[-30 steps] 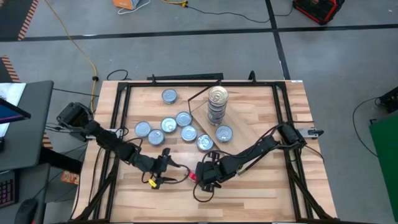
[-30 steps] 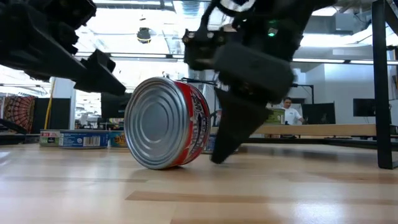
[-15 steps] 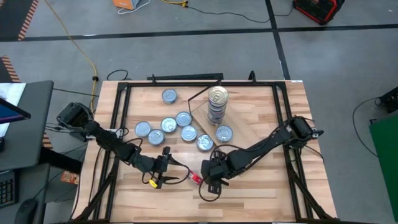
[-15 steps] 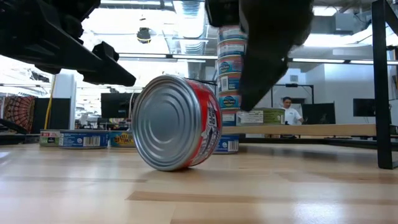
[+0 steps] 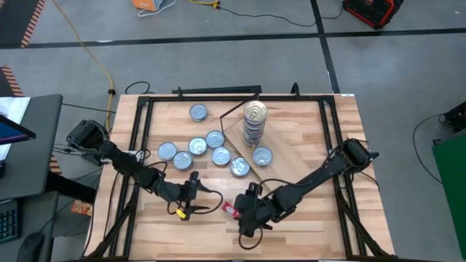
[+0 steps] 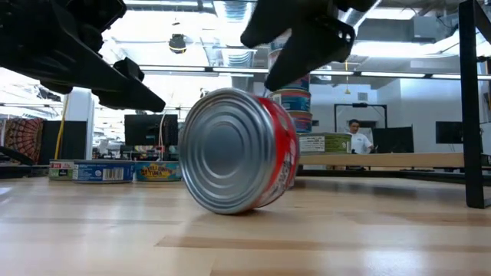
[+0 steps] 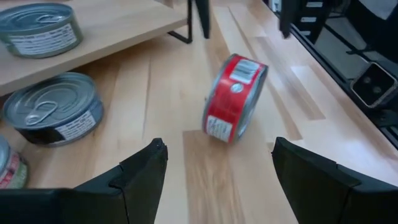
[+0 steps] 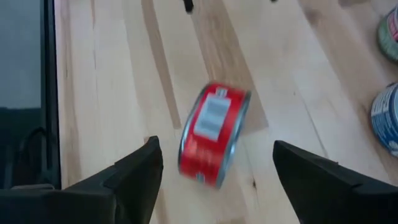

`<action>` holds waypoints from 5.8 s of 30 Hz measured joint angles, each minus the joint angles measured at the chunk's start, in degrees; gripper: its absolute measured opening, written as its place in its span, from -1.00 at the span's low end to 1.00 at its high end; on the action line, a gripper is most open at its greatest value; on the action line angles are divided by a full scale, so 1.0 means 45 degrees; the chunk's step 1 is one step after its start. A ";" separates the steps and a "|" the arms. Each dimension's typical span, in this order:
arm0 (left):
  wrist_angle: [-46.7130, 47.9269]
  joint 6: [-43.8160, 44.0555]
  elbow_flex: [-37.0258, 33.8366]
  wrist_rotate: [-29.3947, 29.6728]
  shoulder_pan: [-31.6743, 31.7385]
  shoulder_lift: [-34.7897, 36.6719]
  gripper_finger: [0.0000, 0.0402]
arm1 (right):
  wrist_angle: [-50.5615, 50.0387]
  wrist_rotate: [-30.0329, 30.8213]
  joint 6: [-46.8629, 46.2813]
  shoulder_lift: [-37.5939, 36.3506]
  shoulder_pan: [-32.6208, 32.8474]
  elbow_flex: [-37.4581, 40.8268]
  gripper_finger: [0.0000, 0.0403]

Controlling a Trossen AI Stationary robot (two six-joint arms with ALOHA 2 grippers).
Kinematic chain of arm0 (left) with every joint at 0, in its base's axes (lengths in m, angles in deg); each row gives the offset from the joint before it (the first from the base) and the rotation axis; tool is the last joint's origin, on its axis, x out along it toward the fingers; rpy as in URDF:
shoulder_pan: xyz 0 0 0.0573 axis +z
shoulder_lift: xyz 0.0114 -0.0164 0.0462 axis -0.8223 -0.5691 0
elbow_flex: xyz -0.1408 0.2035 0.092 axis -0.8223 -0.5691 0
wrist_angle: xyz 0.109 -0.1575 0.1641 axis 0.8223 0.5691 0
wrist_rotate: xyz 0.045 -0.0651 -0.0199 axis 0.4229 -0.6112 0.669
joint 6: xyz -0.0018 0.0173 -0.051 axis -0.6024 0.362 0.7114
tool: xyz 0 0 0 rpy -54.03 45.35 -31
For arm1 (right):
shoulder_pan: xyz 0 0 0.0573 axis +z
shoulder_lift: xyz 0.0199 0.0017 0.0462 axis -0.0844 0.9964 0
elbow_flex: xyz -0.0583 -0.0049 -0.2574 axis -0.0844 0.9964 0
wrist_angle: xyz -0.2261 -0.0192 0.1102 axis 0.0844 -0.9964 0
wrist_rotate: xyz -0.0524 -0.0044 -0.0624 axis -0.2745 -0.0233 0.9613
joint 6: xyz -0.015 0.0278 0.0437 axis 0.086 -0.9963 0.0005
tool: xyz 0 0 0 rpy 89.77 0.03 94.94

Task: Stack canned seafood by type on shelf
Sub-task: Stack the red tuna can on top of the green tuna can on the shelf, then stack the blue tuna can on top of the red tuna can on the shelf

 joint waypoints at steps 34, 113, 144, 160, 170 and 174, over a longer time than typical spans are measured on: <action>-0.0013 -0.0220 0.0005 -0.0446 0.0000 0.0000 0.40 | 0.0131 -0.0005 0.5846 0.1049 -0.0269 -0.0146 0.50; -0.0015 0.0067 0.0005 0.0618 0.0000 0.0000 0.40 | -1.2479 0.5222 0.0548 0.1014 -0.1803 -0.1616 0.11; 0.0235 0.0208 0.0005 0.0569 0.0000 0.0000 0.40 | -1.0349 0.5635 0.2678 0.0942 -0.1179 -0.1967 0.50; 0.2771 -0.0737 -0.0501 0.3021 0.0602 0.0918 0.29 | -0.3757 0.3072 0.5297 0.2346 -0.1309 -0.1982 0.50; -0.2383 -0.1285 -0.3664 0.2239 0.0680 0.3070 0.12 | -0.4110 0.3324 0.5721 0.2508 -0.2480 -0.1987 0.50; -0.3647 -0.1361 -0.3922 0.2298 0.0681 0.3169 0.12 | -0.3938 0.3523 0.7326 0.2501 -0.2869 -0.1987 0.50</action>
